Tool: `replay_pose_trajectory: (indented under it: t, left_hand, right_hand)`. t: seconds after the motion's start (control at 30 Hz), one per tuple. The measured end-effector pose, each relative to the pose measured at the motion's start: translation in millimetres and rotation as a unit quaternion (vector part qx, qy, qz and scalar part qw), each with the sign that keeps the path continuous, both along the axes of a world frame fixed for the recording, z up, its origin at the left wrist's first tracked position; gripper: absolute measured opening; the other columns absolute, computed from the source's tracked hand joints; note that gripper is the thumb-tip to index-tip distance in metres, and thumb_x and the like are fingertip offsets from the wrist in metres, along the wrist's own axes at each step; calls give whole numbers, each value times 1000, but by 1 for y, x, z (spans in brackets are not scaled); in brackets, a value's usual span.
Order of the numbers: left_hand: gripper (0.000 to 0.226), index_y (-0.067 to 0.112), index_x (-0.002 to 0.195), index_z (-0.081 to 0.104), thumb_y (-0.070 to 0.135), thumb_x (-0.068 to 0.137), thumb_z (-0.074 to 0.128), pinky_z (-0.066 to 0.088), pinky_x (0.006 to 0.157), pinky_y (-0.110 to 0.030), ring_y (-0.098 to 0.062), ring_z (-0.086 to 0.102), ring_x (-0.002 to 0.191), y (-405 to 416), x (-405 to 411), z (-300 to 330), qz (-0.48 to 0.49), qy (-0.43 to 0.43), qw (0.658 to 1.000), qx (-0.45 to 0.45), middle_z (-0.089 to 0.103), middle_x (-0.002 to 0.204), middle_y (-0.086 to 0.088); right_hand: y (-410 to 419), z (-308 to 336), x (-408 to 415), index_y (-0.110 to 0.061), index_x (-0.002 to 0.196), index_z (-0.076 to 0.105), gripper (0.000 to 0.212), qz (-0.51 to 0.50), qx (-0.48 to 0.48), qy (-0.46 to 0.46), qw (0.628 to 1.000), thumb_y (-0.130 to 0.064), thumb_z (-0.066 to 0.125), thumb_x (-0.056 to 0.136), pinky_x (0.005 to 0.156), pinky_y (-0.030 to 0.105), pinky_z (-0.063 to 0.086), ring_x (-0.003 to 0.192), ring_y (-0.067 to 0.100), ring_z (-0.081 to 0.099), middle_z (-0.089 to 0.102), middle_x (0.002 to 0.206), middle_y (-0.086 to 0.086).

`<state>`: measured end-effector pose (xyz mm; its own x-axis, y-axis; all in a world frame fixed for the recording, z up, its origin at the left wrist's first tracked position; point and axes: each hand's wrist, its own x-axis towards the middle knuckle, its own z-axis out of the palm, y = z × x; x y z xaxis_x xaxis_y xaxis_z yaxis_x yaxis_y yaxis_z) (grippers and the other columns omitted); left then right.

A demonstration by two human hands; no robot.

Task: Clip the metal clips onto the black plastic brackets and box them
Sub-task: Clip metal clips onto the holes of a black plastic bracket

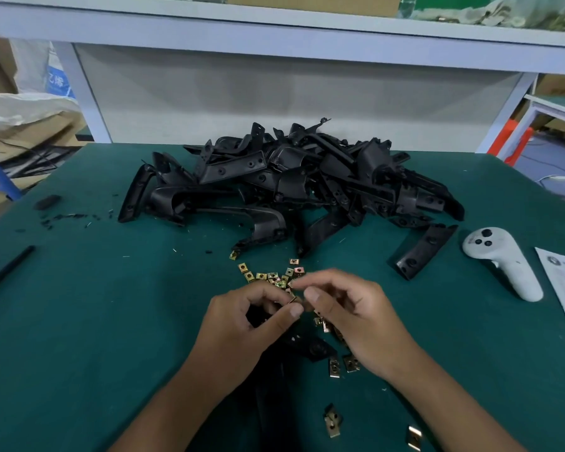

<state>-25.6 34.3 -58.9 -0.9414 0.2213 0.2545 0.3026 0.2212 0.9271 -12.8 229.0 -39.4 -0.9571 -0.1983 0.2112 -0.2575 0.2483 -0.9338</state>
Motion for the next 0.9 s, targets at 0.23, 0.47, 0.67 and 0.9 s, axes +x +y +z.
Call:
replay_pose_trajectory:
  t: [0.23, 0.47, 0.67, 0.9]
  left_hand:
    - [22, 38, 81, 73, 58, 83, 65, 46, 65, -13, -1, 62, 68, 0, -3, 2, -9, 2, 1000, 23, 70, 74, 10]
    - [21, 35, 84, 73, 53, 89, 64, 47, 66, -12, -1, 64, 70, 0, -1, 3, -21, -8, 999, 42, 72, 78, 9]
    - [30, 31, 89, 69, 55, 93, 51, 42, 63, -16, -1, 55, 67, 1, 0, 3, -15, -9, 999, 34, 65, 74, 14]
    - [41, 35, 108, 60, 58, 77, 73, 48, 69, -16, -9, 60, 73, -3, 3, 5, -61, -28, 997, 46, 64, 81, 6]
  right_hand:
    - [1, 3, 2, -31, 103, 73, 12, 11, 7, -26, 1000, -39, 69, 94, 81, 23, 54, 92, 16, 71, 76, 94, -5]
    - [2, 5, 1, -16, 102, 70, 13, 40, -54, -85, 994, -26, 68, 94, 75, 17, 51, 83, 9, 68, 77, 91, 3]
    - [2, 5, -3, -14, 103, 65, 18, 26, -167, -151, 974, -27, 65, 91, 65, 18, 51, 75, 6, 63, 77, 96, 8]
    - [4, 8, -6, -24, 87, 78, 10, 13, -277, -222, 935, -22, 69, 87, 67, 19, 54, 75, 6, 64, 74, 98, 4]
